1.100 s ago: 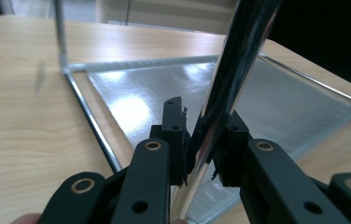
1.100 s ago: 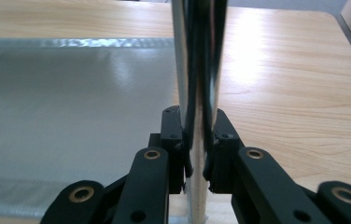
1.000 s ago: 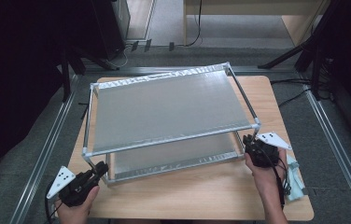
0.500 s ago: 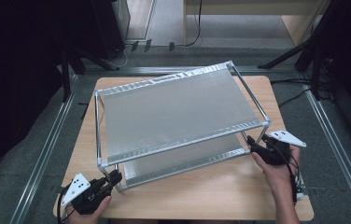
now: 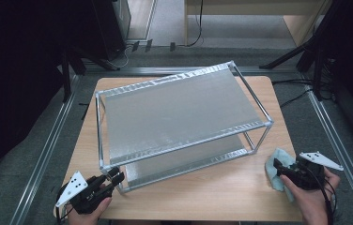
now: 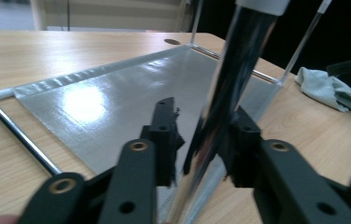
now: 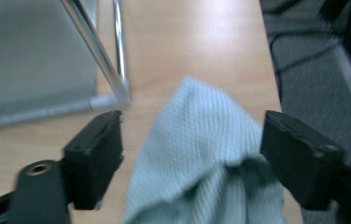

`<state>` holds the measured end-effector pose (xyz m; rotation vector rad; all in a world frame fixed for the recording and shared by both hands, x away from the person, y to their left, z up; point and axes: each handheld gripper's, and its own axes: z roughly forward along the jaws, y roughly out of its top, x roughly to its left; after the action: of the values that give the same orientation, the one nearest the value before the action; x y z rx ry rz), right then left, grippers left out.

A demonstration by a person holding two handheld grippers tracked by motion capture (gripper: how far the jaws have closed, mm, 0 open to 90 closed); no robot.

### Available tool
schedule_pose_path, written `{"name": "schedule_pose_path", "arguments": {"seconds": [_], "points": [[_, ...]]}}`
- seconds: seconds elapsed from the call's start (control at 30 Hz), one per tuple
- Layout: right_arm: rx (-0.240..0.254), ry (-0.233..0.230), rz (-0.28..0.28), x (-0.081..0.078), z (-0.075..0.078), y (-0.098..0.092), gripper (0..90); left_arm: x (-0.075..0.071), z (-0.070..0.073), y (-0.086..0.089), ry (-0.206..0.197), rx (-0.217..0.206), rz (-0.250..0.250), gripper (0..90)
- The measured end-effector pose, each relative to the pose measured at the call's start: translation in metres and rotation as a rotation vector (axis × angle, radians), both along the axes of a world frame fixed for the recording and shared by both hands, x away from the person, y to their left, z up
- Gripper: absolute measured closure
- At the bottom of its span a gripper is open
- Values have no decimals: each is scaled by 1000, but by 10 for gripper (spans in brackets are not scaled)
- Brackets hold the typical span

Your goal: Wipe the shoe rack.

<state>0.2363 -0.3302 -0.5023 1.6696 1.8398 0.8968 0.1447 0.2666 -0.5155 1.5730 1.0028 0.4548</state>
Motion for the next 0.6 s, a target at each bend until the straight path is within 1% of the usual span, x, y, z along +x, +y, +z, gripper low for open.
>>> {"name": "schedule_pose_path", "arguments": {"seconds": [0.03,0.07,0.1,0.13,0.17,0.2,0.23,0.27,0.3,0.33,0.37,0.4,0.43,0.47,0.5,0.57,0.6], "points": [[-6,28,-15,-1,-5,-1,186,0,0,-1,0,9,5,739],[-16,61,-32,0,-10,-2,184,0,0,-1,-1,9,4,766],[-36,93,-46,1,-17,-2,193,0,0,-2,-3,5,1,767],[-67,123,-70,2,-25,-1,231,0,-1,-2,-5,2,-6,767],[-78,158,-101,2,-32,-1,264,0,-1,-4,-12,10,-16,769],[-75,152,-116,1,-35,-1,279,0,0,-5,-16,16,-21,772],[-77,145,-116,1,-35,-1,325,0,0,-8,-23,24,-35,775],[-81,137,-111,-1,-34,0,435,0,0,-10,-23,22,-45,776],[-80,127,-107,-2,-34,1,511,0,-1,-12,-23,20,-59,777],[-78,117,-105,-3,-34,2,565,-1,-1,-15,-25,18,-67,777],[-73,105,-107,-4,-35,3,689,-1,-1,-17,-28,22,-71,778],[-66,101,-100,-4,-34,3,739,-2,-1,-20,-30,26,-76,778],[-70,97,-93,-3,-34,5,783,-2,-1,-22,-28,26,-82,779],[-71,87,-85,-3,-33,7,800,-3,-1,-23,-28,25,-83,779],[-52,72,-81,-3,-29,8,809,-3,-1,-24,-31,27,-83,779],[-1,19,-78,-6,-17,12,815,-4,-1,-25,-31,27,-85,779],[7,-13,-74,-7,-9,16,817,-4,-2,-24,-29,20,-88,779]]}}
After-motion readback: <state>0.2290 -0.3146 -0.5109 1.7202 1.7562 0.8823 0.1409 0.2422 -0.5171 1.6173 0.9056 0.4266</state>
